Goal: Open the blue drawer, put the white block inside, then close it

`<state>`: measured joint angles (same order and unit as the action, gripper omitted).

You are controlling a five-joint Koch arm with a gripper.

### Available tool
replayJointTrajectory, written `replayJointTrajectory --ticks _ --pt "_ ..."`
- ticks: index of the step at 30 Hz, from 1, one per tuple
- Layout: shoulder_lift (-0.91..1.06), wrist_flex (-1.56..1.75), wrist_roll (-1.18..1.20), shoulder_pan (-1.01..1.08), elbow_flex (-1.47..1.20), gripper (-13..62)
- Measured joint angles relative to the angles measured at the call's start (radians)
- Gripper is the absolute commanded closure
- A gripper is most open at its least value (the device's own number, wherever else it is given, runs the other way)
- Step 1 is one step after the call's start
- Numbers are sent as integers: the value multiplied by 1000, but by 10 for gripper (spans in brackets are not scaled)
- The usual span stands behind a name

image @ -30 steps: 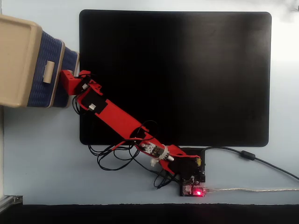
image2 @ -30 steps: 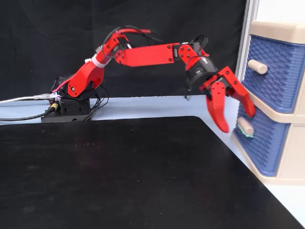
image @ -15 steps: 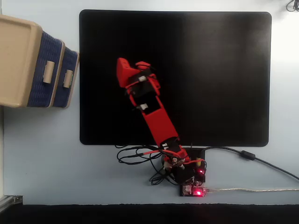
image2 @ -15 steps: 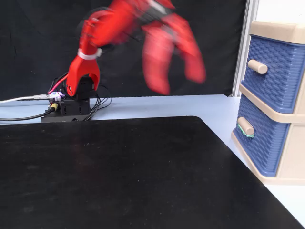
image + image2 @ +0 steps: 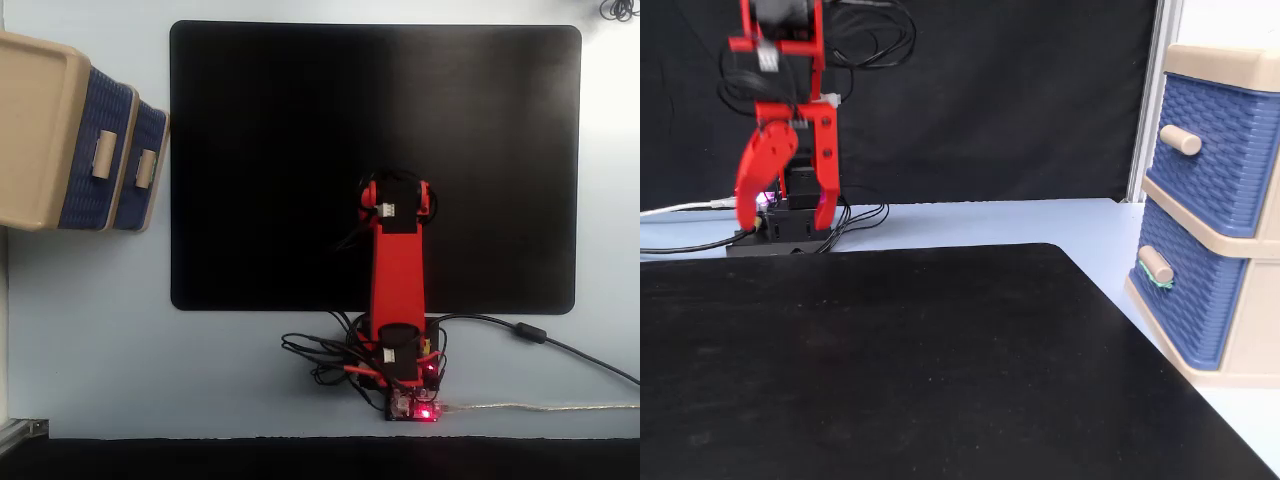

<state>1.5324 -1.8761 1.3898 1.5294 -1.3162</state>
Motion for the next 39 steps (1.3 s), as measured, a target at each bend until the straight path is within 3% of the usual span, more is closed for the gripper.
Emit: replayJointTrajectory --ticks 5,14,39 --pt "291 126 0 41 -523 150" --pt "707 149 0 41 -968 147" --pt "723 202 8 40 -1060 148"
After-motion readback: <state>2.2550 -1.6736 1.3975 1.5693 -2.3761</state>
